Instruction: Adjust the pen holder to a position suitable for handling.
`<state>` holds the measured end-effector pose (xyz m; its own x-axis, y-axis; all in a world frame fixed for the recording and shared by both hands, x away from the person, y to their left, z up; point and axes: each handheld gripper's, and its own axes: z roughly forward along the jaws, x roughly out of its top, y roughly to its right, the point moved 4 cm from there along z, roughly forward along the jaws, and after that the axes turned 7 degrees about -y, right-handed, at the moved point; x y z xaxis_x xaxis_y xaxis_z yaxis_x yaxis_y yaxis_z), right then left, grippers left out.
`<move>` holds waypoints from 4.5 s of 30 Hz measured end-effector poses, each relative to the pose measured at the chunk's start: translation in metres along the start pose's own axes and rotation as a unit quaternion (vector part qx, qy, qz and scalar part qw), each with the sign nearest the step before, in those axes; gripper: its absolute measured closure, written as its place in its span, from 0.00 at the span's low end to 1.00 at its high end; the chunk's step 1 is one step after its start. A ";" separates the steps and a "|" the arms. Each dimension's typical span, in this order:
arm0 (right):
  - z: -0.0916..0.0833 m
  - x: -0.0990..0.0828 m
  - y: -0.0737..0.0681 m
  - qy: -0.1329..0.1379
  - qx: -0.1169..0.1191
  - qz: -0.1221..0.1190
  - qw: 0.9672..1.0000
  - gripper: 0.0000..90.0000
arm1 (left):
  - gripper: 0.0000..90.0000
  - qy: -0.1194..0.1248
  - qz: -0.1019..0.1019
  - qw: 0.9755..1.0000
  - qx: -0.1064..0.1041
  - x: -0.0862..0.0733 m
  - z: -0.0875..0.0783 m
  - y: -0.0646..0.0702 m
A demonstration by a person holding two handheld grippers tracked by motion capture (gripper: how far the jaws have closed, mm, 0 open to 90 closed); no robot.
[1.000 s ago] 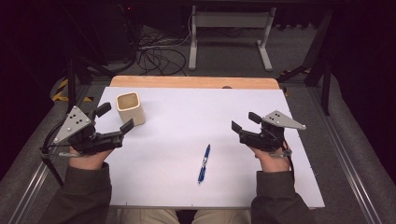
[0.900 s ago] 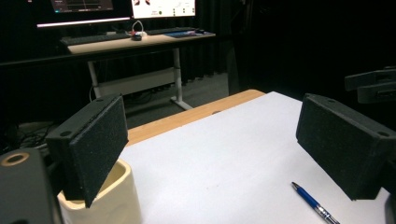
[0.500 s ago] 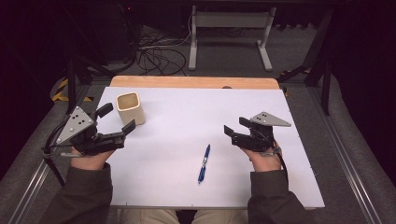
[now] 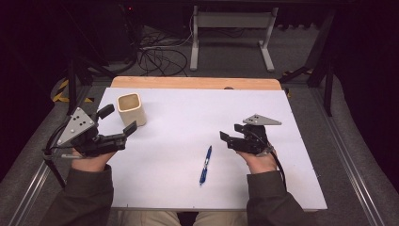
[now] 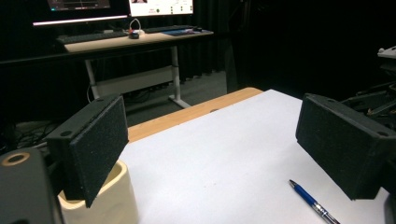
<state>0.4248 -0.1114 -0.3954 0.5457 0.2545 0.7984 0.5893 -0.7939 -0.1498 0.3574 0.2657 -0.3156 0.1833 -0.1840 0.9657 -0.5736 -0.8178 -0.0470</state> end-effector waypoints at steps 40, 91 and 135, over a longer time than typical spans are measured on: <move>0.064 -0.031 -0.016 -0.138 0.027 0.012 0.990 0.49 | 0.11 -0.003 -0.007 1.000 0.005 -0.002 -0.001 0.000; 0.093 -0.038 -0.032 -0.224 -0.010 -0.072 0.972 0.82 | 0.12 -0.012 -0.003 1.000 0.003 -0.003 0.003 0.005; 0.024 0.013 -0.059 0.094 0.033 -0.120 0.988 0.89 | 0.13 -0.041 0.007 0.997 -0.064 -0.027 0.046 0.042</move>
<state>0.4119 -0.0481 -0.3901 0.2693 0.3191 0.9087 0.7292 -0.6839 0.0240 0.3651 0.2114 -0.3558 0.2363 -0.2423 0.9410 -0.6720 -0.7402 -0.0218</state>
